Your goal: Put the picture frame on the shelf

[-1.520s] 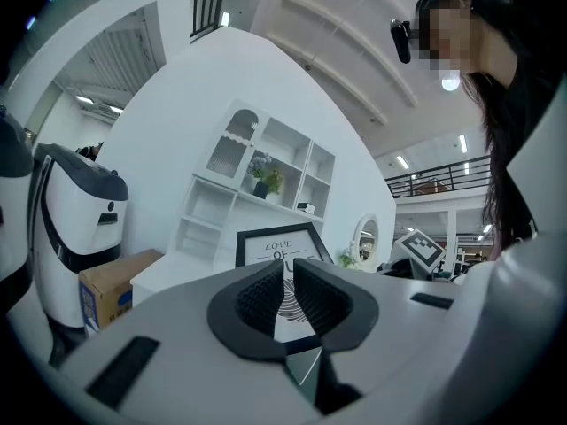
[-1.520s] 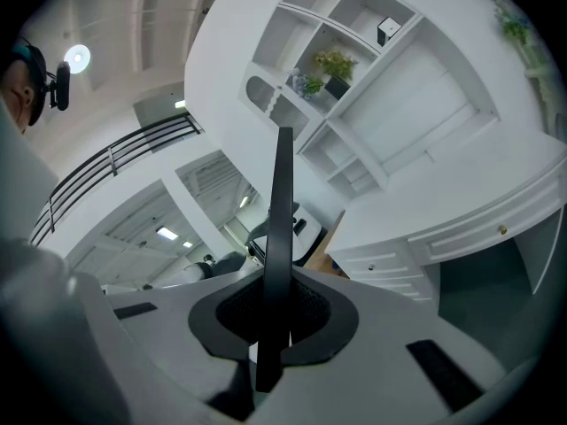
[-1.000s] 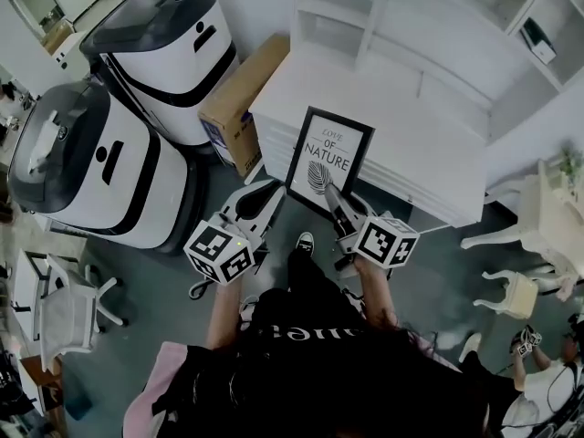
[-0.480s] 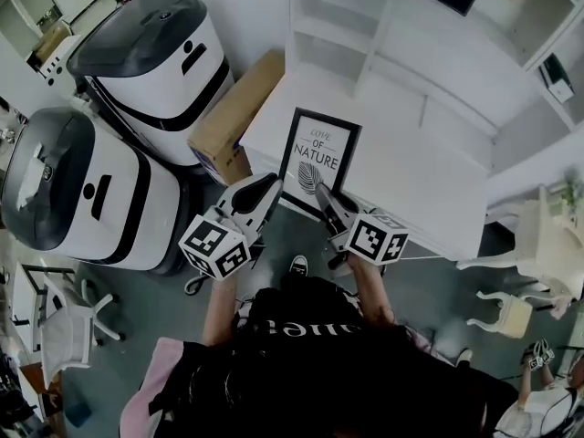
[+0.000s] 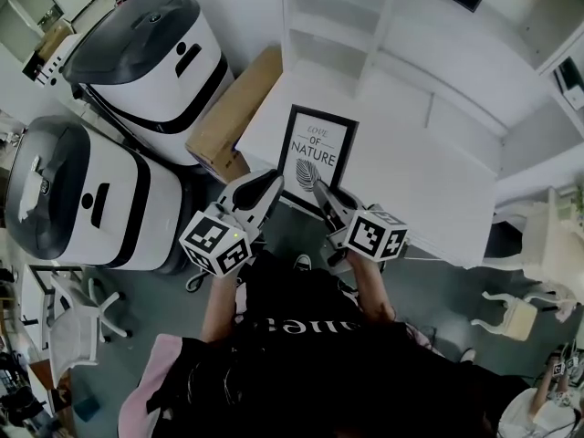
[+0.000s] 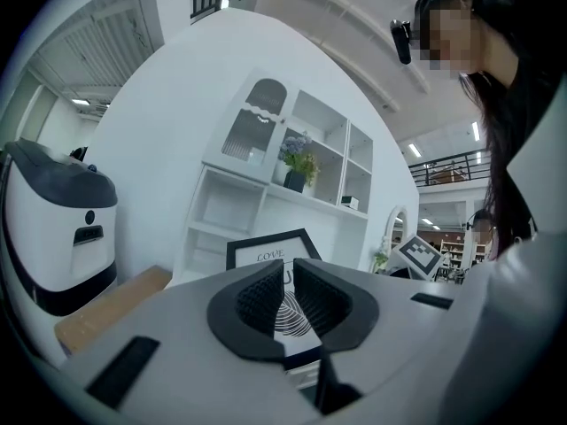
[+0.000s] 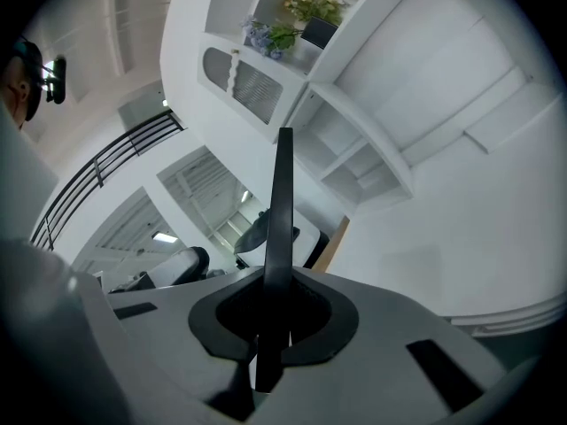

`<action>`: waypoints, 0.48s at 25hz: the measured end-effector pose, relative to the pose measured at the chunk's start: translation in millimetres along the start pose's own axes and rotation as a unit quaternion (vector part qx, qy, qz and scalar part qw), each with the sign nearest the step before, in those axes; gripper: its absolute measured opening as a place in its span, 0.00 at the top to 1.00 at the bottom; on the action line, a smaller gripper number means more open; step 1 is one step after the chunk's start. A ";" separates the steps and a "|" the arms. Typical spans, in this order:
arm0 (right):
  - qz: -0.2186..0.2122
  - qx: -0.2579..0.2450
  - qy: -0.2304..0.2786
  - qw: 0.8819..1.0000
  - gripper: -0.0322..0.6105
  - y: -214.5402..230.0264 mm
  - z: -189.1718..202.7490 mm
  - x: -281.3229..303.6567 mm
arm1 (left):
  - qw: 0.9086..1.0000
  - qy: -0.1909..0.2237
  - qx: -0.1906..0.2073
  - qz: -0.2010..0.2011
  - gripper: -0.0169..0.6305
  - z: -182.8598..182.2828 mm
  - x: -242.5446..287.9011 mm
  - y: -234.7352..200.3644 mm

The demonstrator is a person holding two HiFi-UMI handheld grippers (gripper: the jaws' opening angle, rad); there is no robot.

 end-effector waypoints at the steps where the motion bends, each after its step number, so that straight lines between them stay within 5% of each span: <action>1: 0.000 0.001 0.000 1.000 0.86 2.9 -1.7 0.5 | 1.000 -0.002 0.001 0.002 0.91 -0.6 3.9 -0.3; 12: 0.022 0.013 0.012 1.000 0.86 27.5 -30.8 27.8 | 0.999 -0.011 0.008 0.037 0.91 -16.0 43.7 -32.6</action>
Point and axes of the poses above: the fingertips, and each gripper's own axes: x forward along the fingers, y to its right, z out of its underside, the point moved 2 cm from there along -x, backward along the fingers, and after that the axes turned 12 degrees about -y, right-handed, at the moved point
